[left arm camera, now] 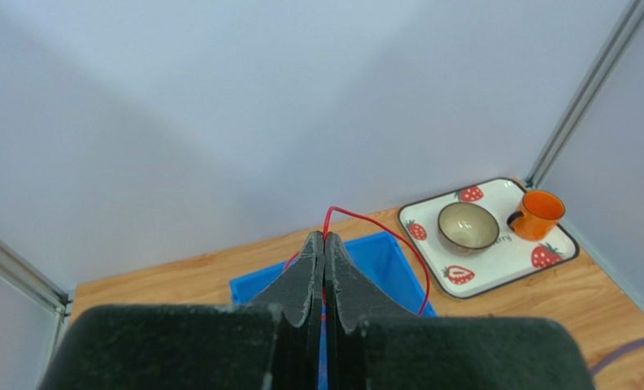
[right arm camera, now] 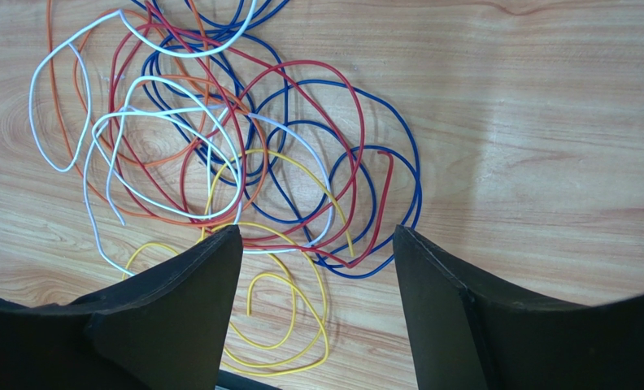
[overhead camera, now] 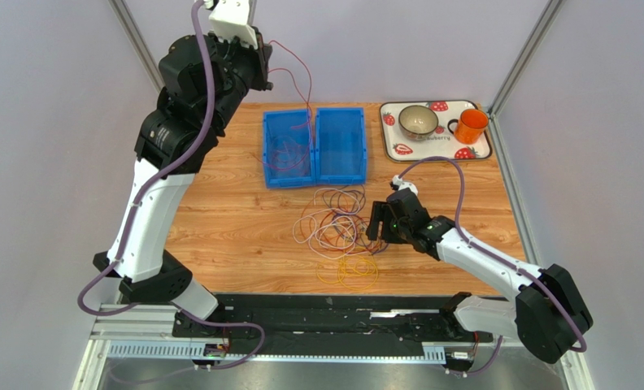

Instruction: Untangle the cables

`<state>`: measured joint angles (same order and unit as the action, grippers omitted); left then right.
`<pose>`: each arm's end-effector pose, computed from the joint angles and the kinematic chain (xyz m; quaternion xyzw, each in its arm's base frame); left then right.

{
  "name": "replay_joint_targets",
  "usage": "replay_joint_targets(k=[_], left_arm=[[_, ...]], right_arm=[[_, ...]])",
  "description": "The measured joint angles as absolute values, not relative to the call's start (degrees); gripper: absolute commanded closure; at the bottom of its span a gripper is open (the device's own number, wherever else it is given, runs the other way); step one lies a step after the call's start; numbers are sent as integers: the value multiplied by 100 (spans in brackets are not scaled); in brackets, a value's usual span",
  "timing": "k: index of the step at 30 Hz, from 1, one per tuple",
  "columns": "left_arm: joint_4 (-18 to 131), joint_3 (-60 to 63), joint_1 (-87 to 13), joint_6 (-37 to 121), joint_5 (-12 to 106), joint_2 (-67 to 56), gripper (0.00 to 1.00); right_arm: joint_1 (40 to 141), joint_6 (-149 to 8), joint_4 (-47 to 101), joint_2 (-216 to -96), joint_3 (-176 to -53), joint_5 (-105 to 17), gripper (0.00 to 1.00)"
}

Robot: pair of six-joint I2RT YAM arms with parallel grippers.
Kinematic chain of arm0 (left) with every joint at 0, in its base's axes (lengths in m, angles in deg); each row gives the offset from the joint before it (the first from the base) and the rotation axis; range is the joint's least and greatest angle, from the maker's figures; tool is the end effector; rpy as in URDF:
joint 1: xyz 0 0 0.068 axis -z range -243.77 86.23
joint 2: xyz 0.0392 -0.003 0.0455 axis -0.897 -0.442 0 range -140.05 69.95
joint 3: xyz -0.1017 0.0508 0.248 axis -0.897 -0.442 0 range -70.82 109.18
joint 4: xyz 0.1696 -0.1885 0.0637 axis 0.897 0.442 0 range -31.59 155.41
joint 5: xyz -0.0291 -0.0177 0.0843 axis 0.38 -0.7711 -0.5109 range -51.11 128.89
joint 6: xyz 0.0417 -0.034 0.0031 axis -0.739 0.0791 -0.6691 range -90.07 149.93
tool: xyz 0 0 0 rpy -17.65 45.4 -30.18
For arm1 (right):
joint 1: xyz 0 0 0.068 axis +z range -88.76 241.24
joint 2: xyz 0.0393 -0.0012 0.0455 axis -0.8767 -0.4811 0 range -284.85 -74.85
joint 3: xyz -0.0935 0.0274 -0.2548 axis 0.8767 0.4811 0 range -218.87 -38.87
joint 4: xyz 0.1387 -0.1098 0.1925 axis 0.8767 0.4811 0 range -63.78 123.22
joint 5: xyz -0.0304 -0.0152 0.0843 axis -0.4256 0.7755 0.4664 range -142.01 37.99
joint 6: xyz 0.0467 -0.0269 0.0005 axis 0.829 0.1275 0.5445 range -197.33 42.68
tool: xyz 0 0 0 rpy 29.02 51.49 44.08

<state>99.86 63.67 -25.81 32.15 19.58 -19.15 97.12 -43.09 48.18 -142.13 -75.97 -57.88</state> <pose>0.2063 -0.1460 0.6014 0.0897 0.6779 -0.1399 0.7161 0.1862 0.1300 0.1994 0.0031 0.9448 0.1464 0.2930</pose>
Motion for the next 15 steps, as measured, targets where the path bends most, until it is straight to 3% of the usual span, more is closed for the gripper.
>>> replay_joint_targets(k=[15], left_arm=[[9404,6265,-4085,3997,3357,-2660,100]], right_arm=[[9712,-4330,4776,-14135,-7381,-5746,28]])
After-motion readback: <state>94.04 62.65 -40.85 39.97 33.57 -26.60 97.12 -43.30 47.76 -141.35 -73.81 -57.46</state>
